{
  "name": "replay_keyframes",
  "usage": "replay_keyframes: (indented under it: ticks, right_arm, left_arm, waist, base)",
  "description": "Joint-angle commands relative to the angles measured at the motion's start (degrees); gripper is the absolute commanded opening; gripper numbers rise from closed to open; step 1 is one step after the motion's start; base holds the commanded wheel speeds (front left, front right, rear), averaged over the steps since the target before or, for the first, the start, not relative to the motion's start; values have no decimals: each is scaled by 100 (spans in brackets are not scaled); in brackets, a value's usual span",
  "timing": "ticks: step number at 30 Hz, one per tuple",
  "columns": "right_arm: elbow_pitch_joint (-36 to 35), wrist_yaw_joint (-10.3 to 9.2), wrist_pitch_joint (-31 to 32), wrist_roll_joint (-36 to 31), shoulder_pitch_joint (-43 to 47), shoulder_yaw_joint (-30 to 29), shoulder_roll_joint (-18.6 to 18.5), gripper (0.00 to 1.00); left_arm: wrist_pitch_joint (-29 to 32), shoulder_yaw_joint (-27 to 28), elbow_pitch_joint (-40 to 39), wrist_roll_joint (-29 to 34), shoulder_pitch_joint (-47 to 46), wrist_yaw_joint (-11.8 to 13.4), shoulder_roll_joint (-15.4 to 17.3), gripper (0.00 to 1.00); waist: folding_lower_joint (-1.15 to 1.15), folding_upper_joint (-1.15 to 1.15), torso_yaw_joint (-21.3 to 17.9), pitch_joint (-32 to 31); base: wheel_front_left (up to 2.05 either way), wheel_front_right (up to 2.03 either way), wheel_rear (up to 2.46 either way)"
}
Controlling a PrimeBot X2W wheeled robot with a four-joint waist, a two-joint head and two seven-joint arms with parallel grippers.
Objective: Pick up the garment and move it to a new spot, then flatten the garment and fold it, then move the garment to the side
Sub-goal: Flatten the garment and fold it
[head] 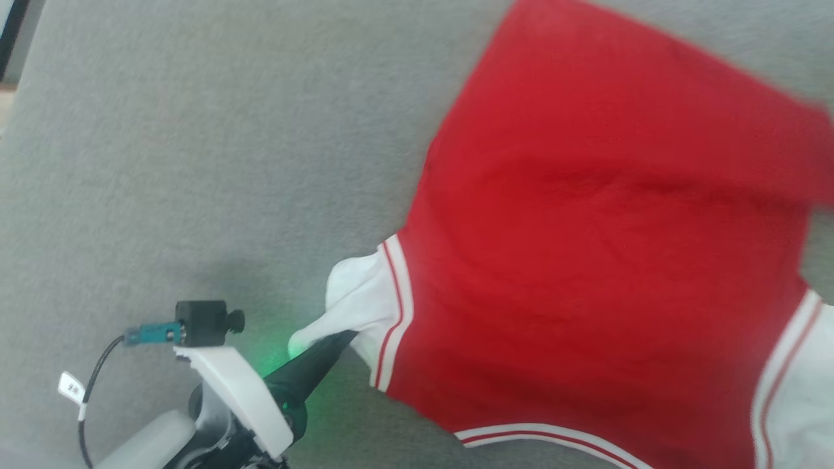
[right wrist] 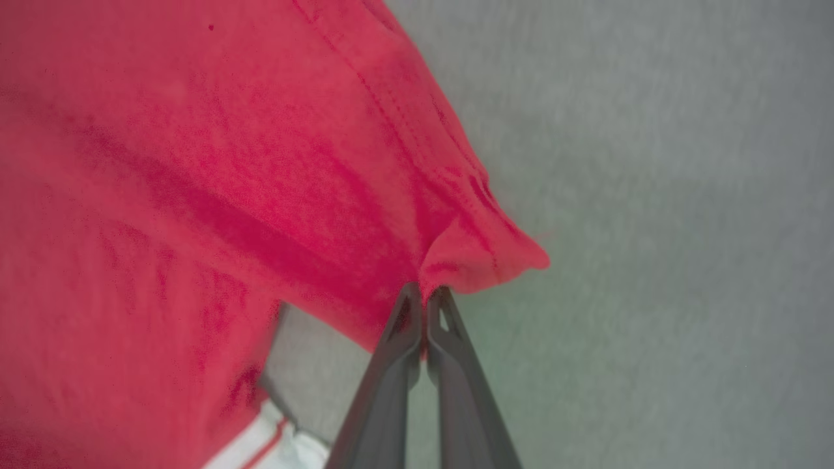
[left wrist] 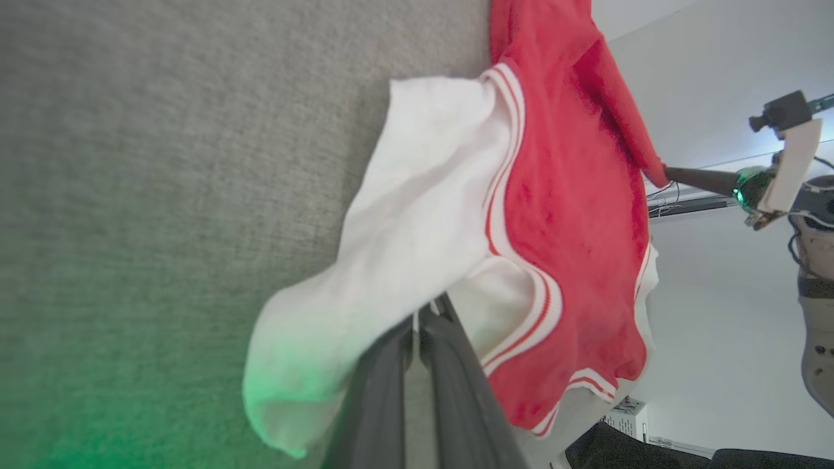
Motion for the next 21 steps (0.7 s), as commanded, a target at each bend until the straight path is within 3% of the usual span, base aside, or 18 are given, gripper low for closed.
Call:
replay_keyframes:
  ticks: [1,7,15,21]
  right_arm:
    - [-282,-1,35,177,545,-113,-120,0]
    - [-1249,-1,-132,422,2348,-628,-159,0]
    - [-2544,-1,-91,221,4673,-1190,609,0]
    - [-2995,-1,-20,-88,5133,-1161,1160,0]
  left_arm:
    - [-68,-9,26,-4,94,19,56,0]
    - [-228,-16,101,-14,222,19,146,0]
    - [-353,-17,143,-44,214,14,239,0]
    - [-361,-38,152,-68,119,14,273,0]
  waist:
    - [0,0,-235,-244]
    - [0,0,-399,-428]
    - [0,0,-531,-506]
    - [0,0,-615,-495]
  base:
    - [0,0,0]
    - [0,0,0]
    - [0,0,0]
    - [0,0,0]
